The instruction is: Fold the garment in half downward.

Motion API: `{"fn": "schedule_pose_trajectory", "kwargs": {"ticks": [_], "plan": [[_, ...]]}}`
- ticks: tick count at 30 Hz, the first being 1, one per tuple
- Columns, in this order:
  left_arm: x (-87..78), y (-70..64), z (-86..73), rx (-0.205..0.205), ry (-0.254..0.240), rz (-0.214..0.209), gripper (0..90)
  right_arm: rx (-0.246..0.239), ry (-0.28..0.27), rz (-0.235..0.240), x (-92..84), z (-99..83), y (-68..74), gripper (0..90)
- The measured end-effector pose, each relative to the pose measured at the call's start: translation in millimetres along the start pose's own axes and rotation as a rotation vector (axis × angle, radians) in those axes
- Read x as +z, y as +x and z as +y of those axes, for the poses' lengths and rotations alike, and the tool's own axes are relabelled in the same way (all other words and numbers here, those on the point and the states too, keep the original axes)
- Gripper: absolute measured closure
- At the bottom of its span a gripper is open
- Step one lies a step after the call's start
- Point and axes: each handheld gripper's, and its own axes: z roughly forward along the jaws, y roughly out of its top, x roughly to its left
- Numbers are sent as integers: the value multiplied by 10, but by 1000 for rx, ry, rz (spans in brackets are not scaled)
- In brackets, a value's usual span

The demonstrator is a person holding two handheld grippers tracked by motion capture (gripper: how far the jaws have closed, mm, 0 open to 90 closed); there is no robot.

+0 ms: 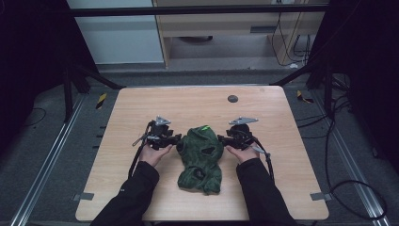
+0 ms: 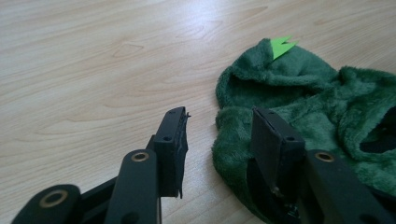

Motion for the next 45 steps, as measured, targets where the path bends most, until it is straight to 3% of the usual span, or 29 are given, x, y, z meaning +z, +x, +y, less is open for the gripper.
{"fn": "schedule_pose_trajectory", "kwargs": {"ticks": [15, 22, 37, 45], "plan": [[205, 19, -62, -13, 65, -8, 577, -10, 66, 13, 245, -33, 49, 543], [278, 7, -99, -23, 100, -29, 650, -18, 110, 23, 320, -76, 63, 577], [348, -32, -150, -25, 139, -53, 815, -20, 173, 35, 397, -119, 93, 739], [351, -60, -143, -17, 144, -49, 888, -25, 168, 26, 397, -117, 110, 850]]}}
